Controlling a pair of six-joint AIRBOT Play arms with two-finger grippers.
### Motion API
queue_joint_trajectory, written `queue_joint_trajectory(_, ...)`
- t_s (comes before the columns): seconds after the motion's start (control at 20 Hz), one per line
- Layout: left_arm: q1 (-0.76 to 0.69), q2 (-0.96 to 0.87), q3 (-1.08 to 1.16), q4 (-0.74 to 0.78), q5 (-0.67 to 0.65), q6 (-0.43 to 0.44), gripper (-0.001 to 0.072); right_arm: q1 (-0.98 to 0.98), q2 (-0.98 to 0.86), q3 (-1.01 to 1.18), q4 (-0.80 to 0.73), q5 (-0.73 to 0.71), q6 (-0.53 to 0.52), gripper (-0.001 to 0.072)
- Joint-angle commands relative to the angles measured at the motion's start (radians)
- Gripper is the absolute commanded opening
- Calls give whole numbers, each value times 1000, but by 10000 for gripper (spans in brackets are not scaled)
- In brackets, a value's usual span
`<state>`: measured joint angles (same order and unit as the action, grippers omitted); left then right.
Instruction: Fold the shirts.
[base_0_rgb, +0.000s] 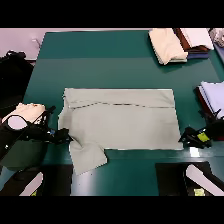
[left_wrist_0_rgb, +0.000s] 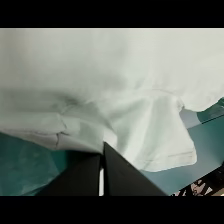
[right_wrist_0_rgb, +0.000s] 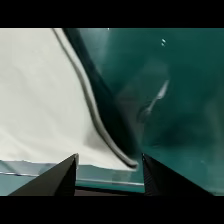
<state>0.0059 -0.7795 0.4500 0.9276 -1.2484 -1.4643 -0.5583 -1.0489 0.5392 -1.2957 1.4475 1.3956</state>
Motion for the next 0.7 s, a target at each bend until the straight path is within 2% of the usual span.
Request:
queue_joint_trajectory(0.0,0,0,3,3,8,6,25,25,-53,-54,66,-42,-18,441)
queue_joint_trajectory(0.2,0,13,22,14,-46,6,23,115,-46,-10,62,-11,-35,57)
queue_joint_trajectory(0.25,0,45,33,28,-66,0,23,134,-18,11,61,12,-37,20)
queue_joint_trajectory(0.4,0,185,49,136,-182,-82,23,175,110,75,3,84,-35,19)
queue_joint_trajectory(0.55,0,291,58,134,-356,-137,23,203,247,127,-79,196,-34,19)
queue_joint_trajectory(0.65,0,311,113,134,-394,-156,23,210,321,159,-95,217,-5,19)
